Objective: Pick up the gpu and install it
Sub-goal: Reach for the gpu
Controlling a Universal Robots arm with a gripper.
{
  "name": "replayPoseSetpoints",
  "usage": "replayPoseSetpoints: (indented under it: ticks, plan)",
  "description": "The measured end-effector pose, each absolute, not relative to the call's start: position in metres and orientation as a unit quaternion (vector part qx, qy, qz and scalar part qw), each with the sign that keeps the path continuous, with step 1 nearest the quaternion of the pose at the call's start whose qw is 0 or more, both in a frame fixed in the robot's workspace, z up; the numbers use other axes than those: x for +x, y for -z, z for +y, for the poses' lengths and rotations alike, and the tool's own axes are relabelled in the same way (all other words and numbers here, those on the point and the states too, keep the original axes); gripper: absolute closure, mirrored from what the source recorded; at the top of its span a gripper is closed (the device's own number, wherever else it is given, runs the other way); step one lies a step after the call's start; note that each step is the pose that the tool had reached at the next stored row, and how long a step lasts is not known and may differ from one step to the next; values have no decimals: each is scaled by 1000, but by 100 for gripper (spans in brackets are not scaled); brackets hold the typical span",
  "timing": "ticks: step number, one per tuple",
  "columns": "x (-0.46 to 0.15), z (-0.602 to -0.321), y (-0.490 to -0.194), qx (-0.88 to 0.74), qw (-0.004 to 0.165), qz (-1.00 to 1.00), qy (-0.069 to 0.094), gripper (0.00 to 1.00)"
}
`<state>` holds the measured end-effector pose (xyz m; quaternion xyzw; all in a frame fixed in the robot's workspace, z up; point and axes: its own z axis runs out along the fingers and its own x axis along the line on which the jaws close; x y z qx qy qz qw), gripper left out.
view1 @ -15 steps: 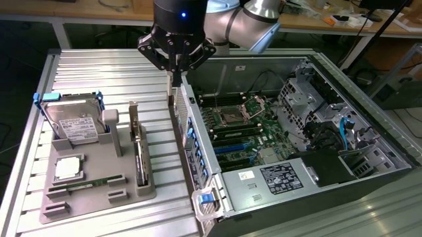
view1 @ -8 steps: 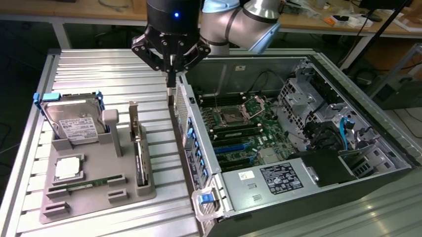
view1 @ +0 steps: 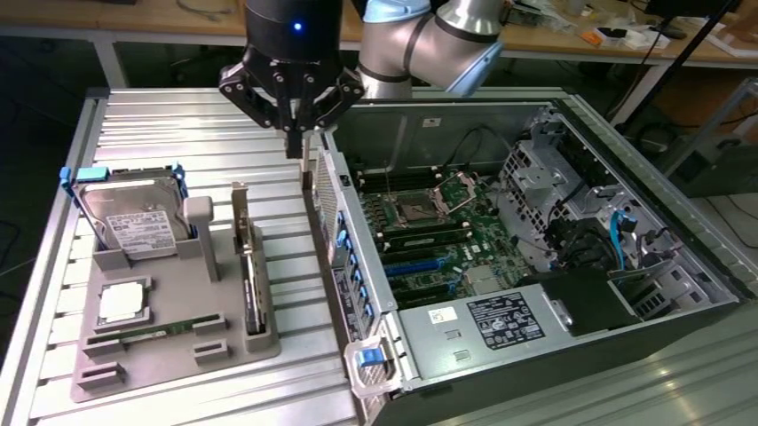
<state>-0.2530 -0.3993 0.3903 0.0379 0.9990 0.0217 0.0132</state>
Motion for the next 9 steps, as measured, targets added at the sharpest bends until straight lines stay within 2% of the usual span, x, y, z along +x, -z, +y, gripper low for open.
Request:
replayPoseSetpoints:
  ticks: [9]
  plan:
    - [-267, -401, -390, 38, 13, 999, -22, 89]
